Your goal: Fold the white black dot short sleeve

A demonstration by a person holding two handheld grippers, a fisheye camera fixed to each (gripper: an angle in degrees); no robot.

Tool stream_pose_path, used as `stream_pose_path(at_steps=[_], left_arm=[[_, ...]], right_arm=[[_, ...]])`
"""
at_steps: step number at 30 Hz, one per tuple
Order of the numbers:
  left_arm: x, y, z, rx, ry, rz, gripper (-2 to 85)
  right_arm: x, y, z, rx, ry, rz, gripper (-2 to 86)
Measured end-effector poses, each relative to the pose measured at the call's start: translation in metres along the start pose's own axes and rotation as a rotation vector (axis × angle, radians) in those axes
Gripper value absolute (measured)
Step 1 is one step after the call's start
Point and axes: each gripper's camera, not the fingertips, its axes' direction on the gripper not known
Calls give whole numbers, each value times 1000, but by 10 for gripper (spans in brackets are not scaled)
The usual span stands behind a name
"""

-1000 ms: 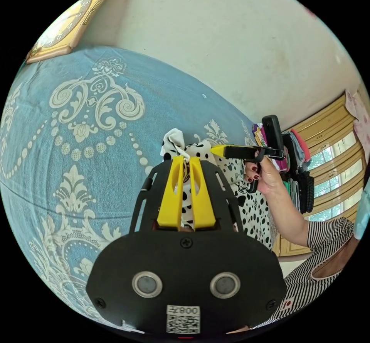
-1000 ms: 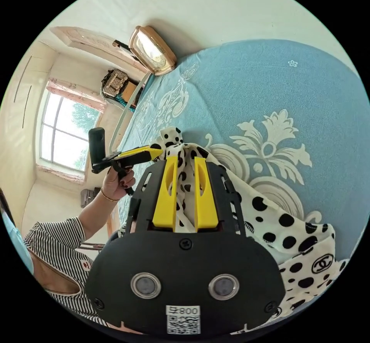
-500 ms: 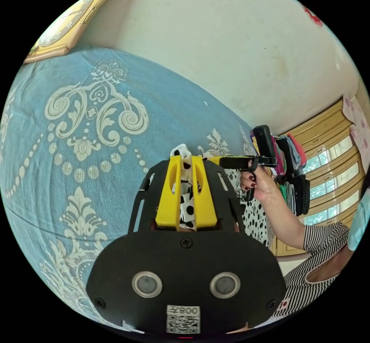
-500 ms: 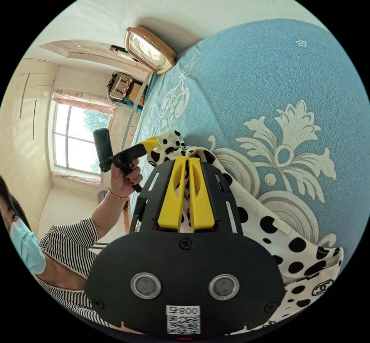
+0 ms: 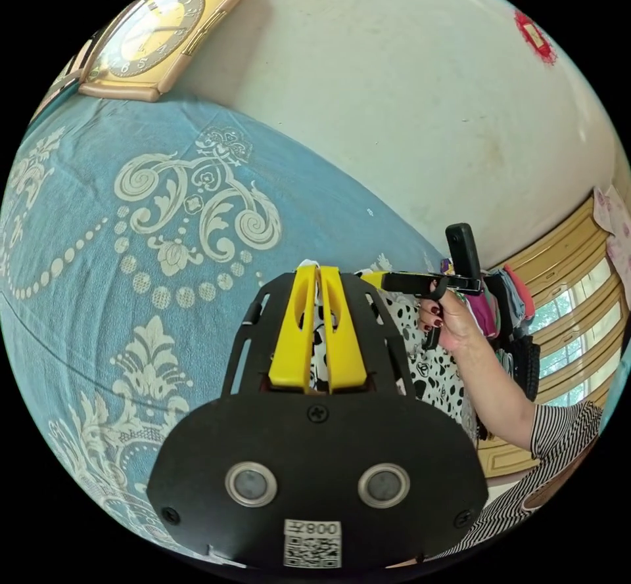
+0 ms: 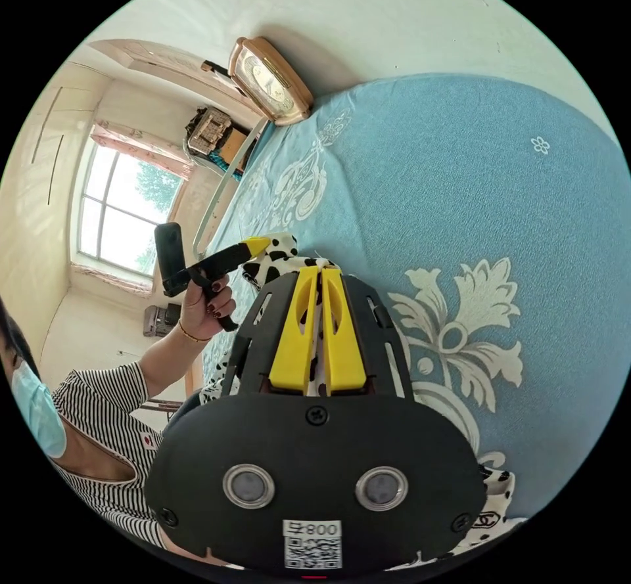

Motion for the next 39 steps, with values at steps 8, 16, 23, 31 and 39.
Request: stream_pose_path(at_steps=[8,16,23,31,39], left_arm=[[71,21,-29,98,-130,171,14],[158,15,49,-132,-379,436,2],[131,0,51,-120,-213,210,1],[161,12,27,76,23,150,5],[300,10,169,-242,244,380,35]], right_arm=[[16,5,-13,-39,-17,44,38],[18,75,-104,151,-23,60,61],[29,174,-161,238,189,133,23],[34,211,-193,257,231,152,18],[61,319,-278,492,292,339,77]])
